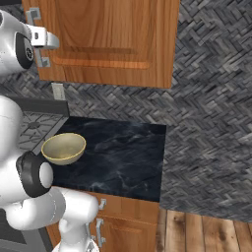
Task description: Open the cabinet and move the ladle to the pot. Then close the cabinet.
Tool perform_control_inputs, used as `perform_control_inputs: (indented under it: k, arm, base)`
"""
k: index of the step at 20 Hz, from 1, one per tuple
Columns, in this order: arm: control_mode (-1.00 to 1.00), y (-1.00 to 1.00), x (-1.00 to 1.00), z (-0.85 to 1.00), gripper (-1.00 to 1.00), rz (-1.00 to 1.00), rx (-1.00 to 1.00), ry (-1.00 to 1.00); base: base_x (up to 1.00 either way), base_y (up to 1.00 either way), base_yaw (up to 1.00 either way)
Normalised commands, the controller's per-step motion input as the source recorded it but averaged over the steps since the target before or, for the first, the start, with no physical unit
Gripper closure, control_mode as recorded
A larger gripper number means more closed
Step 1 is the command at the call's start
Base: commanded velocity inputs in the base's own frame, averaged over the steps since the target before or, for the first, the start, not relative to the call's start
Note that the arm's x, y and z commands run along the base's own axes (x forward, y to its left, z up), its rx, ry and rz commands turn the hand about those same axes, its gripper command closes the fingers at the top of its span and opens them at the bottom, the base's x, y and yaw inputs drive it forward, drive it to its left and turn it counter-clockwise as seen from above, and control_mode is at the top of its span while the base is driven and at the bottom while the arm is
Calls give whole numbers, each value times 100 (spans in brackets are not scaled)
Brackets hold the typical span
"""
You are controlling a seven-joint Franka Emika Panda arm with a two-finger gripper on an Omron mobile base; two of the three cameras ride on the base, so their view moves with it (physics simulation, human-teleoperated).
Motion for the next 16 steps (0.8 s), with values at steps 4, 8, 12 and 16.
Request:
perform_control_inputs:
  k: [4,8,12,16]
  arm:
    - [-100,13,29,0,-100,0,0,0]
    - [-100,12,26,0,-100,0,0,0]
    - [-100,7,24,0,-100,0,0,0]
    - [-100,9,20,0,100,0,0,0]
  base:
    - [0,0,0]
    - [0,0,0]
    - [0,0,0]
    - [0,0,0]
